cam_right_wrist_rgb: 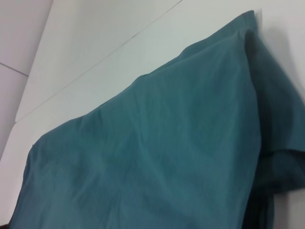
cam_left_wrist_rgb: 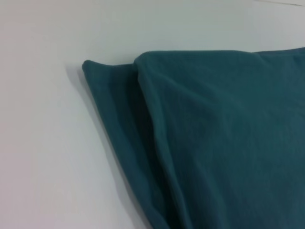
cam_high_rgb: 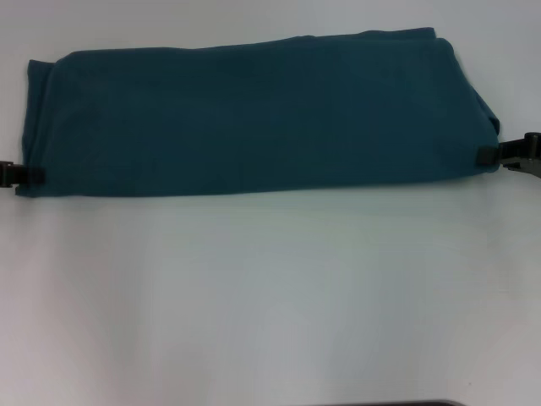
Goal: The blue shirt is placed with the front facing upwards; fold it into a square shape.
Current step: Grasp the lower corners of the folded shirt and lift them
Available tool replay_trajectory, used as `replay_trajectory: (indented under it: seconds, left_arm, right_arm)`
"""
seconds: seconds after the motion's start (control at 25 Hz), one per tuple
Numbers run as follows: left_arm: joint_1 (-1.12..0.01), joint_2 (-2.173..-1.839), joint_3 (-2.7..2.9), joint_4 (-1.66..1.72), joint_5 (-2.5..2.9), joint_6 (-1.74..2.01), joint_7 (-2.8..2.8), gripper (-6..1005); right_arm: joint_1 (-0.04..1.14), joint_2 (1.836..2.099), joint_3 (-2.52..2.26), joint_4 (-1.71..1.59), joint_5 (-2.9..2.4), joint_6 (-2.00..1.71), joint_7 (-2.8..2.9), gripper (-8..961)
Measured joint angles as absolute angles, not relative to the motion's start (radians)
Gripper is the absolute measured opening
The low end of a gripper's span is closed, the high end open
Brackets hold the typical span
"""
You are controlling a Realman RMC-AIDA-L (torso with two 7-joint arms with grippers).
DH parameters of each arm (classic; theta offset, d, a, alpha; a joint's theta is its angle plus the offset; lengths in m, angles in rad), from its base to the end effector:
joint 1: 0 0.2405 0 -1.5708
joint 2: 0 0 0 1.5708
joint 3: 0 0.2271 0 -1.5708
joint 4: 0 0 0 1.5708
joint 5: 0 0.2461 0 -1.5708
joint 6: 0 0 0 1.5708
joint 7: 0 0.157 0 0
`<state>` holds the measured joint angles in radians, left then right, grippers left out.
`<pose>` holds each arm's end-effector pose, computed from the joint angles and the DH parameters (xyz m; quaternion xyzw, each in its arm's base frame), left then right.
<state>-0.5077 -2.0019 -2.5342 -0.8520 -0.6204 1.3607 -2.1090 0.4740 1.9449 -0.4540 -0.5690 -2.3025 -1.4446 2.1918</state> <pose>-0.3493 0.3616 0.0785 -0.8169 -0.5204 -0.0168 0.2482 0.3611 0.3297 0.0544 -0.7184 0.6514 0.1887 0.1547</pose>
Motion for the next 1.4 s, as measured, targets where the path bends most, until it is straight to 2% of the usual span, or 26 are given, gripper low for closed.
replay_trajectory:
  seconds: [0.16,0.4,0.52,0.96,1.4]
  left_arm:
    - [-0.508,-2.000,-2.534,-0.847,-0.616,1.360,-2.107,388]
    - [-0.508,-2.000,-2.533,-0.847,-0.614,1.359,-2.108,193]
    - [-0.508,-2.000,-2.533,-0.847,-0.614,1.355,-2.109,-3]
    - [-0.508,-2.000,-2.539,-0.857,-0.594,1.359,-2.114,1]
    - [-0.499,-1.984,-2.542,-0.859,-0.592,1.393,-2.114,0]
  right_arm:
    - [0.473,1.946,-0.454,-0.569,-2.302,-1.445,2.192,56]
    - [0.472,1.946,-0.454,-0.569,-2.302,-1.445,2.189,57]
    - [0.472,1.946,-0.454,-0.569,-2.302,-1.445,2.187,58]
    - [0.468,1.947,-0.454,-0.569,-2.302,-1.441,2.183,59]
    - [0.454,1.949,-0.454,-0.569,-2.302,-1.447,2.182,61]
